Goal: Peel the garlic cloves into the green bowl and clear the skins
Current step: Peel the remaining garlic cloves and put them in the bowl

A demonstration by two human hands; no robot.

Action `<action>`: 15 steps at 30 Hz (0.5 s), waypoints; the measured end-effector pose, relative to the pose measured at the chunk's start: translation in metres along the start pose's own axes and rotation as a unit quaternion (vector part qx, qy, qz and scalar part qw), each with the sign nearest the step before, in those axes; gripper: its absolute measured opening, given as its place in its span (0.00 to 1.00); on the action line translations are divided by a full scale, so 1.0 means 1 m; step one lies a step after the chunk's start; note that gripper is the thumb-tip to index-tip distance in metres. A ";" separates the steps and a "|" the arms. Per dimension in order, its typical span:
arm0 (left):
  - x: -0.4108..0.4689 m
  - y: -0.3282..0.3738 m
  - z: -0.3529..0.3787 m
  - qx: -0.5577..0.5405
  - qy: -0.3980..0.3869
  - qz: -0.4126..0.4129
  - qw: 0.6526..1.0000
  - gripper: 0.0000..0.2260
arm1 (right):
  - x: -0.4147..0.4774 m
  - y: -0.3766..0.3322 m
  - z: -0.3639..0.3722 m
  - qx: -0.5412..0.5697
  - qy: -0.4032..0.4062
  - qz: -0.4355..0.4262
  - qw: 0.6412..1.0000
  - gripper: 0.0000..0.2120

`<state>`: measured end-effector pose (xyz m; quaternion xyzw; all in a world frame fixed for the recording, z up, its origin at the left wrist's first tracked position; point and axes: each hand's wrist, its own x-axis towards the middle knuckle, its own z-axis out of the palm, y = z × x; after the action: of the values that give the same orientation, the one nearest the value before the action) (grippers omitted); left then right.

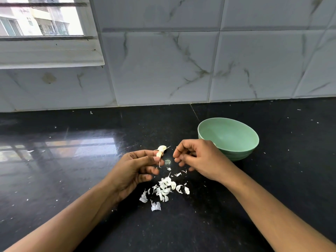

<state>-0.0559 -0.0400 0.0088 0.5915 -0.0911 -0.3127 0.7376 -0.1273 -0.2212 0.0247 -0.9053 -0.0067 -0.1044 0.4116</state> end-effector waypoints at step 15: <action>-0.002 -0.001 0.000 0.021 -0.045 -0.014 0.999 0.10 | 0.001 0.002 0.011 -0.170 0.084 -0.262 0.946 0.11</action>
<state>-0.0579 -0.0391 0.0082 0.5934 -0.1228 -0.3477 0.7155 -0.1244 -0.2142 0.0168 -0.9160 -0.1915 -0.2839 0.2090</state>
